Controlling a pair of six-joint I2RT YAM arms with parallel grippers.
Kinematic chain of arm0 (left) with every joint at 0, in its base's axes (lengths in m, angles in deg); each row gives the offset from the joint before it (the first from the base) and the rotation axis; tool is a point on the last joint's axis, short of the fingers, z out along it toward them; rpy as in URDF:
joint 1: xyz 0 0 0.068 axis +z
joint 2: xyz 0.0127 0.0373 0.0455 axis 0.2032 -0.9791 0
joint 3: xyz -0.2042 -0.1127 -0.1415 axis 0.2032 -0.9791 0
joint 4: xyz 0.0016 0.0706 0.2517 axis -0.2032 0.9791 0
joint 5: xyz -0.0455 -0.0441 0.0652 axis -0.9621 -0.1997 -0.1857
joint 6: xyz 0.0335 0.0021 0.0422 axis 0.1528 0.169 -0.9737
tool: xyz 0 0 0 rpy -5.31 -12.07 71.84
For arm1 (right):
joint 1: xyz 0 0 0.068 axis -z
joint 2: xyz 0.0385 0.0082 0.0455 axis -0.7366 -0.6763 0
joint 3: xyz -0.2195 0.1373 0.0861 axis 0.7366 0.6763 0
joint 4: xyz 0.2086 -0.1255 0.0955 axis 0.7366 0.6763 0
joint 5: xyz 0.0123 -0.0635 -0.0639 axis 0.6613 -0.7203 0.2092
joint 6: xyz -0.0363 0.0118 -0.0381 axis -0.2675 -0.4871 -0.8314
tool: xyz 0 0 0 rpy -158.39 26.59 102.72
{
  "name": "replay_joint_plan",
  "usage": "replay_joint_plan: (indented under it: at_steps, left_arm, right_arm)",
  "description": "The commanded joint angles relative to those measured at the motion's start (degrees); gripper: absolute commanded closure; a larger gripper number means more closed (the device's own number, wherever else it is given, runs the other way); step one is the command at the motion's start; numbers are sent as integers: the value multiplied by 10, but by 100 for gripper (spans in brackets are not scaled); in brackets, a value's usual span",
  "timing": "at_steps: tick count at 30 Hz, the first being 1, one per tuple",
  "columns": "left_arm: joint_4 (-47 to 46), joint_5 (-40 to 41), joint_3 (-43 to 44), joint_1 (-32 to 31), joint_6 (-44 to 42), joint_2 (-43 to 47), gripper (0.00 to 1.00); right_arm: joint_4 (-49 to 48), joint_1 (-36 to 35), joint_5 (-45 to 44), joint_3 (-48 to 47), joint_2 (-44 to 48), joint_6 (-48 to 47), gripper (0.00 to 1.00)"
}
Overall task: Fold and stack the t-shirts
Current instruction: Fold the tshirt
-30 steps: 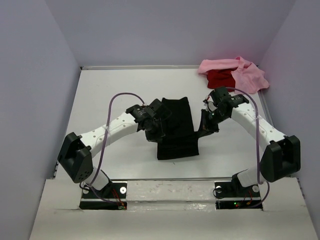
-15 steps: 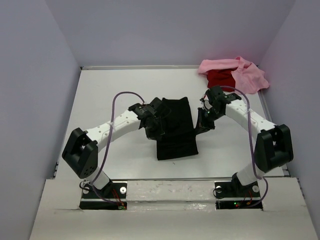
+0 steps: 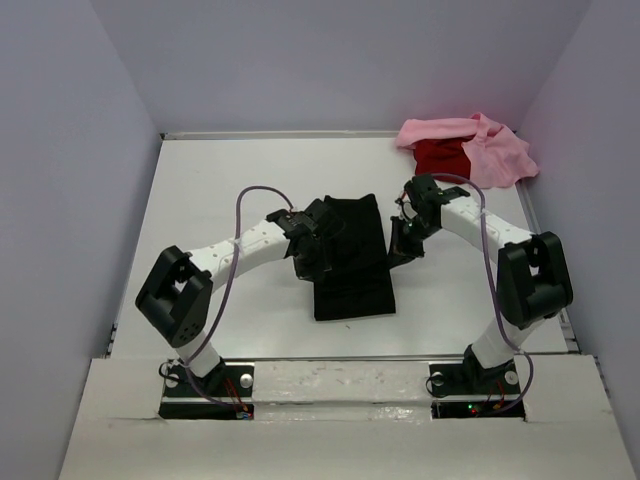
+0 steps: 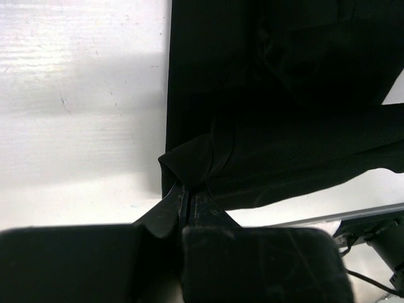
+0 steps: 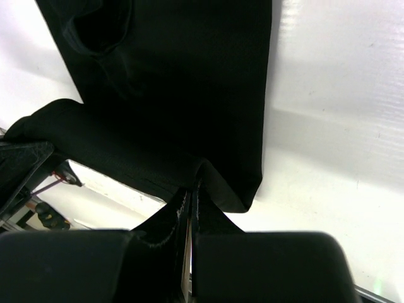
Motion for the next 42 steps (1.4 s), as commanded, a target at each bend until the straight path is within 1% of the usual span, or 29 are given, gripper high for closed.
replay_joint_plan:
  at_steps: [1,7,16,24,27,34,42]
  left_arm:
    - [33,40,-10,6,-20,-9,100]
    - [16,47,-4,9,-24,-35,100]
    - [9,54,17,21,-32,-55,100]
    - [27,66,69,28,-42,-78,100]
    - [20,61,70,28,-40,-87,100]
    - [2,58,55,28,-36,-95,100]
    - [-10,56,38,28,-35,-106,100]
  right_arm:
    - [-22,8,-50,-18,-9,-20,100]
    - [-32,8,-54,-17,-25,-23,100]
    - [-52,38,-58,-21,-49,-38,100]
    - [-82,55,-56,-34,-92,-53,100]
    - [-96,55,-52,-36,-118,-51,100]
    - [-137,55,-46,-29,-145,-27,100]
    - [-145,55,-96,-34,-157,-25,100]
